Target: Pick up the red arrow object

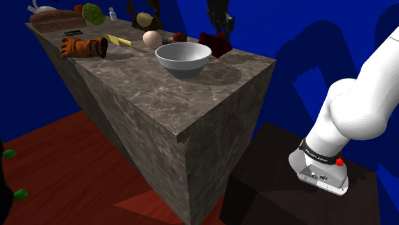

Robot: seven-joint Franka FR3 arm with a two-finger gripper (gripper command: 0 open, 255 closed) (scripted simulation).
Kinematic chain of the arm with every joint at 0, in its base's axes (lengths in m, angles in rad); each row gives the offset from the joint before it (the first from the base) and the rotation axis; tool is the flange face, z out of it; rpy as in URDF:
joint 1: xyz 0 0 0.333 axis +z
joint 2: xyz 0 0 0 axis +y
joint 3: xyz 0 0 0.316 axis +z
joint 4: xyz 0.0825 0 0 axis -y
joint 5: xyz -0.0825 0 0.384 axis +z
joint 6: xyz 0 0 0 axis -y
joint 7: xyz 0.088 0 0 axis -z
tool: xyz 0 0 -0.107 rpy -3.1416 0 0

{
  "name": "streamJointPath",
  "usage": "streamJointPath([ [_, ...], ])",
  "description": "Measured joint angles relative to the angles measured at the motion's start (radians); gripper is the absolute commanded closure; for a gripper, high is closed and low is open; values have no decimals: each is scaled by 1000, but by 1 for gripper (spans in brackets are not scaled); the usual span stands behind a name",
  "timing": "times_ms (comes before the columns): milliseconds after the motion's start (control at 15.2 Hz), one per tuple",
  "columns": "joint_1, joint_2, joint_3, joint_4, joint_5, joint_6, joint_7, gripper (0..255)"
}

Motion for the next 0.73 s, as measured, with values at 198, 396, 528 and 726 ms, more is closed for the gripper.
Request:
streamJointPath([
  [198,1,7,3,46,0,-37,-12,255],
  [396,2,15,5,92,0,-74,-25,255],
  [528,3,24,7,130,-1,-100,-34,255],
  [726,2,39,7,183,-3,-136,-51,255],
])
